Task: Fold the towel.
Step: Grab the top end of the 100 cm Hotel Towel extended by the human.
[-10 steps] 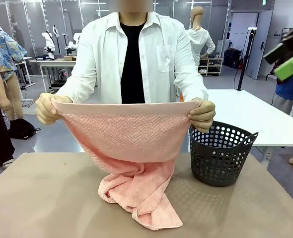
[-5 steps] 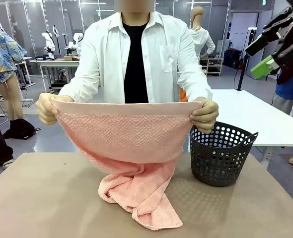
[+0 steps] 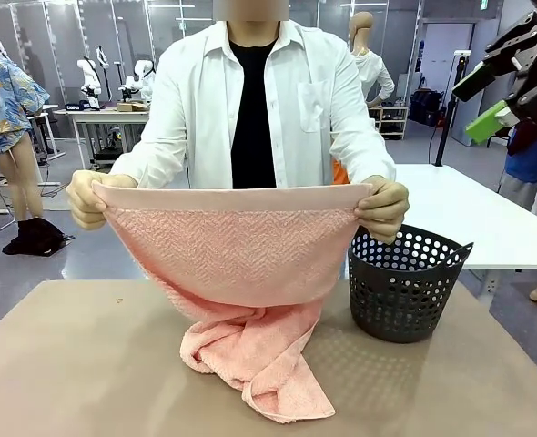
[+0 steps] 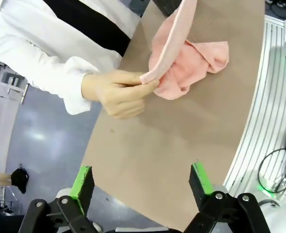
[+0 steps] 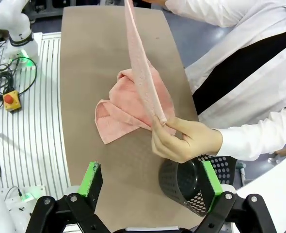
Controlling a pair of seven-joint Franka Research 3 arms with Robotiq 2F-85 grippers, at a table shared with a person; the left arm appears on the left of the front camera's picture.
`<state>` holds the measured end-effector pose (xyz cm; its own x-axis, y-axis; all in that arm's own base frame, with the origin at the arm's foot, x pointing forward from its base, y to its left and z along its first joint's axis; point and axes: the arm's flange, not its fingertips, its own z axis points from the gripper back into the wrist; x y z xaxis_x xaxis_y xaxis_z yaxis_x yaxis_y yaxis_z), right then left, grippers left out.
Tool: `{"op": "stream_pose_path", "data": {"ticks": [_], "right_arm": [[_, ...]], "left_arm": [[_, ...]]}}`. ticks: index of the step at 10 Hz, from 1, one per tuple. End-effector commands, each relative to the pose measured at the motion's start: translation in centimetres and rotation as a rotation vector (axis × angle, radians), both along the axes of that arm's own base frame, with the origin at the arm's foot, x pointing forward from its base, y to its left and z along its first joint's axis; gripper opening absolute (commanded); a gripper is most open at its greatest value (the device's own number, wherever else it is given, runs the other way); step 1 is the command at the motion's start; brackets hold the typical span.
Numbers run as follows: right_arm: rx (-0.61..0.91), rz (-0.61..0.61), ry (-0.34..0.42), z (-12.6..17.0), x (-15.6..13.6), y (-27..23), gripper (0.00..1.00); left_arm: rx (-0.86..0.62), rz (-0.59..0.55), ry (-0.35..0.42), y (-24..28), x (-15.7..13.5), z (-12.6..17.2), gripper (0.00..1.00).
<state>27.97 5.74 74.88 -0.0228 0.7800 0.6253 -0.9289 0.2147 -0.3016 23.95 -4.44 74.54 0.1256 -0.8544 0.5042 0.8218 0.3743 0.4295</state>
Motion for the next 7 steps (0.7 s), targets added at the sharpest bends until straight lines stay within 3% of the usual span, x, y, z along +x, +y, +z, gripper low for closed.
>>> {"op": "stream_pose_path", "data": {"ticks": [1, 2, 5, 7], "right_arm": [[-0.001, -0.029, 0.009, 0.0, -0.3, 0.2, 1.0], [0.0, 0.0, 0.0, 0.0, 0.0, 0.0, 1.0], [-0.145, 0.072, 0.009, 1.1, 0.9, 5.7, 1.0], [-0.25, 0.087, -0.019, 1.4, 1.2, 9.9, 1.0]], "left_arm": [[-0.002, 0.004, 0.0, 0.0, 0.0, 0.0, 1.0], [0.082, -0.096, -0.015, -3.1, 0.8, 1.2, 1.0], [0.211, -0.156, -0.017, -7.6, 2.1, 4.7, 1.0], [0.309, -0.19, 0.039, -11.9, 4.6, 4.7, 1.0]]}}
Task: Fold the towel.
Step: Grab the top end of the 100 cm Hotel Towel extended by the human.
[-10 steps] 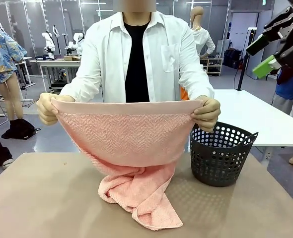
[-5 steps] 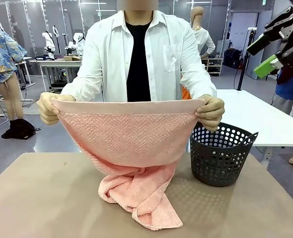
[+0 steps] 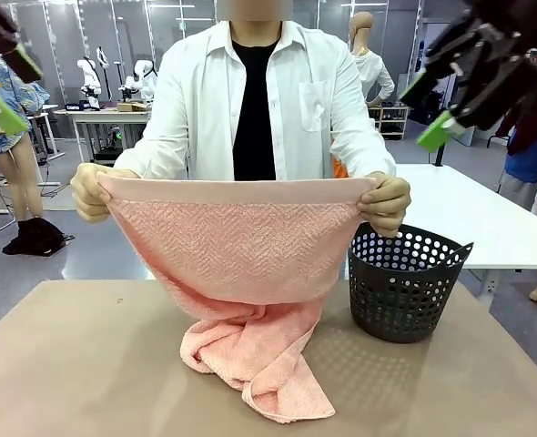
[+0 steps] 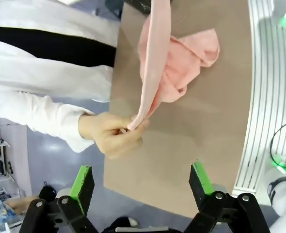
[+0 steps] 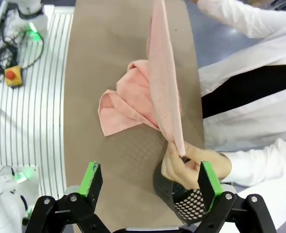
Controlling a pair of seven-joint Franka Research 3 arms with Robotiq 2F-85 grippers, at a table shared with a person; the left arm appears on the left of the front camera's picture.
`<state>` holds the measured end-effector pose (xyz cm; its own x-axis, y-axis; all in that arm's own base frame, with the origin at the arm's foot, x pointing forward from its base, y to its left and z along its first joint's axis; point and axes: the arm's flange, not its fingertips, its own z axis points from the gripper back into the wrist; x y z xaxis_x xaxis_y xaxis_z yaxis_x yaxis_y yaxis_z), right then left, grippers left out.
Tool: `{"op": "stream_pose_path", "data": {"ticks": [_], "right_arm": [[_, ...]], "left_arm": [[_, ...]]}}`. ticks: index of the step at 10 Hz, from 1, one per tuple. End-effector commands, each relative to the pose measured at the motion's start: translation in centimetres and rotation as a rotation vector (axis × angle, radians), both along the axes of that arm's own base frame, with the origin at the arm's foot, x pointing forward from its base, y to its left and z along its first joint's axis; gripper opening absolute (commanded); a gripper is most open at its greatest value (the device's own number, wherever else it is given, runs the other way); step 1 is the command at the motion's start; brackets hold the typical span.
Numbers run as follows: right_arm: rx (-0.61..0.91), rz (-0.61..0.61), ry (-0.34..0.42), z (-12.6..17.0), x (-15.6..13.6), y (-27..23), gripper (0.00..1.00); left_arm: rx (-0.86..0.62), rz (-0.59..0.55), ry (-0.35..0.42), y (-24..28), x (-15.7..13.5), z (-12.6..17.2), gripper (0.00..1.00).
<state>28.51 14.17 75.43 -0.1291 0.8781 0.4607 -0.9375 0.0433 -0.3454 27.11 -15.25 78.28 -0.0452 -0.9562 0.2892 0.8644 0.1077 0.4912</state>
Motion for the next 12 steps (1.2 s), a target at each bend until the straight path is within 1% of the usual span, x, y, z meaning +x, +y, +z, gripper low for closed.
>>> {"op": "stream_pose_path", "data": {"ticks": [1, 2, 4, 5, 7, 9, 11, 12], "right_arm": [[-0.085, -0.023, -0.013, 0.9, 0.8, 3.1, 1.0], [-0.127, -0.03, -0.039, 0.9, 1.0, 4.4, 1.0], [-0.137, 0.0, -0.035, 0.6, 1.4, 6.7, 1.0], [-0.152, -0.006, -0.029, 0.3, 1.8, 7.3, 1.0], [-0.182, -0.032, -0.037, -0.3, 2.8, 8.1, 1.0], [-0.211, -0.046, -0.04, -0.8, 4.1, 8.9, 1.0], [-0.246, -0.056, -0.021, -1.6, 5.2, 9.8, 1.0], [-0.257, -0.063, 0.005, -2.3, 6.0, 10.2, 1.0]], "left_arm": [[0.1, 0.002, 0.051, -2.9, 2.6, 0.7, 1.0], [0.137, 0.006, 0.045, -4.6, 3.4, 0.3, 1.0], [0.147, -0.019, 0.059, -7.7, 5.3, -0.9, 1.0], [0.147, -0.021, 0.062, -8.7, 6.0, -1.6, 1.0], [0.179, 0.0, 0.071, -9.8, 7.2, -2.9, 1.0], [0.173, -0.01, 0.107, -10.3, 7.8, -4.2, 1.0], [0.177, -0.011, 0.134, -10.3, 8.1, -5.1, 1.0], [0.178, -0.007, 0.143, -10.2, 8.2, -5.5, 1.0]]}}
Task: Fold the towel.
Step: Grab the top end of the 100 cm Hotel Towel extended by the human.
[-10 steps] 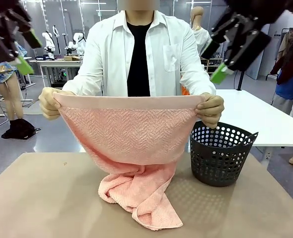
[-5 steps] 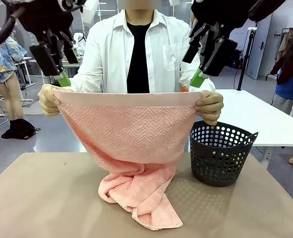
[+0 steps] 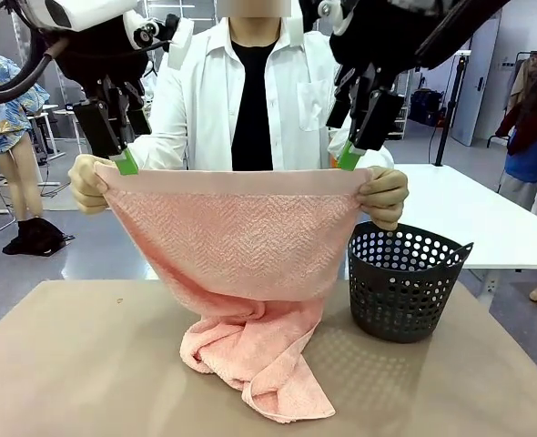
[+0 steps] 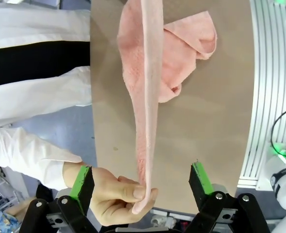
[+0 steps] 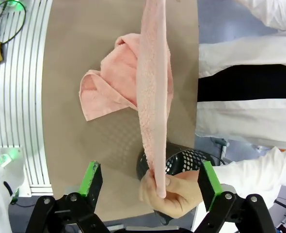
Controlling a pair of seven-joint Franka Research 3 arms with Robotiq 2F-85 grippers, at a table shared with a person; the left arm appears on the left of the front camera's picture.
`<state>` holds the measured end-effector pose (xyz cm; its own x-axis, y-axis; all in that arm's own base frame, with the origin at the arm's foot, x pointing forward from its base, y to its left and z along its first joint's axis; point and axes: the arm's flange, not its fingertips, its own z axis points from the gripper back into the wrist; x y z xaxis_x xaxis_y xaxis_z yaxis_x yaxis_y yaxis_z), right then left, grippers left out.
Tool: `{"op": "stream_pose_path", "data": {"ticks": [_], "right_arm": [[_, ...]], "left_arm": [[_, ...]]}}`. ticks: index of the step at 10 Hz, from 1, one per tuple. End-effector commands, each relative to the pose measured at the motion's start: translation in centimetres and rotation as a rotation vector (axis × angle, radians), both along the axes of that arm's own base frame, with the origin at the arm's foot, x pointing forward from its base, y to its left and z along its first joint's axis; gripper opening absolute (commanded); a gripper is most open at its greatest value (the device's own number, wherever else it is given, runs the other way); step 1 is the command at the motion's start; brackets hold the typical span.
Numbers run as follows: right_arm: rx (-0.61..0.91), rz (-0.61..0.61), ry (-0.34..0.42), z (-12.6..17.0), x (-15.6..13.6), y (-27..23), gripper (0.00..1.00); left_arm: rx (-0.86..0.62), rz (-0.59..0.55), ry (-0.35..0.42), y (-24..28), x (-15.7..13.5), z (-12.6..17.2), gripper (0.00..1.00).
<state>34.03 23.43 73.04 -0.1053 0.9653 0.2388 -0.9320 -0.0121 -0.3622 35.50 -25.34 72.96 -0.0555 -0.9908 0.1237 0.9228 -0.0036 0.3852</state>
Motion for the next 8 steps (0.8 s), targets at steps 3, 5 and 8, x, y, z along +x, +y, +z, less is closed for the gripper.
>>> {"op": "stream_pose_path", "data": {"ticks": [3, 5, 8], "right_arm": [[-0.052, -0.058, 0.075, -1.8, 2.4, 2.1, 1.0], [-0.076, -0.065, 0.109, -3.0, 3.2, 2.5, 1.0], [-0.083, -0.094, 0.155, -4.3, 4.3, 2.5, 1.0]], "left_arm": [[0.002, 0.044, 0.048, 0.6, 1.1, -1.9, 1.0], [-0.019, 0.031, 0.115, 0.9, 1.7, -3.5, 1.0], [-0.045, 0.025, 0.171, 1.0, 2.6, -5.5, 1.0]]}}
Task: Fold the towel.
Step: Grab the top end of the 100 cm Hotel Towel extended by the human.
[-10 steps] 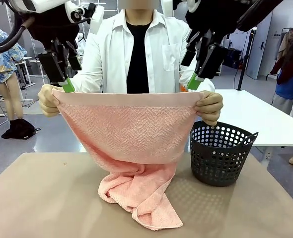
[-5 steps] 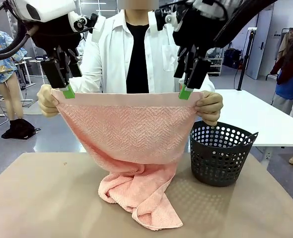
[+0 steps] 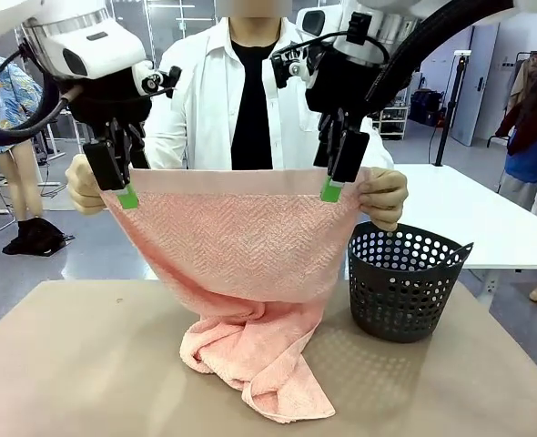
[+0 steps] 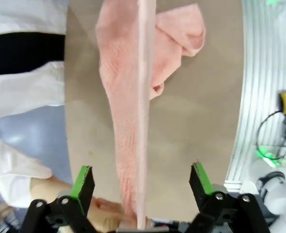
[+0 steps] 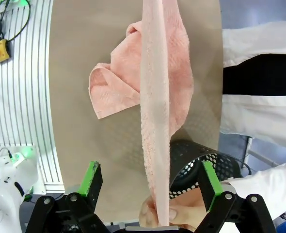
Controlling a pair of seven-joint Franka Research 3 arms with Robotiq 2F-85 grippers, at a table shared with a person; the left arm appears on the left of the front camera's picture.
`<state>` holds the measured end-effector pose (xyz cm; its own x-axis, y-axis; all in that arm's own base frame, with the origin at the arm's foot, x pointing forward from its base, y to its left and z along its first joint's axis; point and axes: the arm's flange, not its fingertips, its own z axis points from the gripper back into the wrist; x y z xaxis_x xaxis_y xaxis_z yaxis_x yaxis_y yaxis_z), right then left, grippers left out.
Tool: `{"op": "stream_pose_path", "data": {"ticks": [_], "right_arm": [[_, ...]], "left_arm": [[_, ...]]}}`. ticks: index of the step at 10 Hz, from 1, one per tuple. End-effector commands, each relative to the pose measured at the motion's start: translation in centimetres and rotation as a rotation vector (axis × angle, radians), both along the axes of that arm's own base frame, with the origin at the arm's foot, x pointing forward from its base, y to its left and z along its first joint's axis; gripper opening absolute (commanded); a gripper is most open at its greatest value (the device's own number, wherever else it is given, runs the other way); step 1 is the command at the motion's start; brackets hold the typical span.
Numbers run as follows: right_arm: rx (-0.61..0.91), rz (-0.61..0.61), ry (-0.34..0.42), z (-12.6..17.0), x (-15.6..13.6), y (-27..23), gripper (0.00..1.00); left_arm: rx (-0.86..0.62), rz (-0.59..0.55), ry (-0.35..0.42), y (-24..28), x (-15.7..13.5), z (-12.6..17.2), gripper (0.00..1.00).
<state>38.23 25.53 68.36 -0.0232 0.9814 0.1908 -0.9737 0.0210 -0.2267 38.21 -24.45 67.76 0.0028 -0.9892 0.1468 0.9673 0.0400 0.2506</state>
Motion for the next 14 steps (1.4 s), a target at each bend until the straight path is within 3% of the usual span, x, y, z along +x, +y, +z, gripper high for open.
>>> {"op": "stream_pose_path", "data": {"ticks": [1, 2, 3, 4, 5, 7, 8, 9, 13, 14], "right_arm": [[-0.029, -0.056, 0.023, 0.0, 0.3, 0.6, 1.0], [-0.035, -0.06, 0.022, -0.3, 0.5, 0.8, 0.68], [-0.045, -0.063, 0.024, -0.6, 0.7, 0.8, 0.43], [-0.059, -0.065, 0.022, -1.0, 0.9, 0.9, 0.1], [-0.073, -0.065, 0.025, -1.4, 1.0, 1.0, 0.0], [-0.071, -0.071, 0.023, -1.8, 1.3, 1.1, 0.0], [-0.073, -0.068, 0.023, -2.0, 1.4, 1.1, 0.05], [-0.076, -0.063, 0.021, -2.1, 1.4, 1.2, 0.0], [-0.074, -0.05, 0.018, -2.1, 1.2, 1.3, 0.0], [-0.045, -0.046, 0.052, -2.3, 1.0, 0.9, 0.0]], "left_arm": [[-0.026, -0.004, 0.035, -0.1, 0.1, -0.6, 1.0], [-0.026, -0.001, 0.034, -0.1, 0.3, -0.8, 0.66], [-0.019, 0.0, 0.029, -0.1, 0.3, -0.8, 0.52], [-0.015, -0.005, 0.025, -0.1, 0.3, -0.8, 0.07], [-0.01, -0.011, 0.026, -0.1, 0.2, -0.9, 0.0], [0.003, -0.015, 0.054, 0.3, 0.3, -1.2, 0.0], [0.008, -0.008, 0.062, 0.5, 0.3, -1.3, 0.03], [0.01, -0.004, 0.065, 0.5, 0.4, -1.4, 0.0], [-0.007, -0.003, 0.054, 0.4, 0.2, -0.9, 0.0], [-0.019, -0.003, 0.049, 0.7, 0.1, -0.8, 0.0]]}}
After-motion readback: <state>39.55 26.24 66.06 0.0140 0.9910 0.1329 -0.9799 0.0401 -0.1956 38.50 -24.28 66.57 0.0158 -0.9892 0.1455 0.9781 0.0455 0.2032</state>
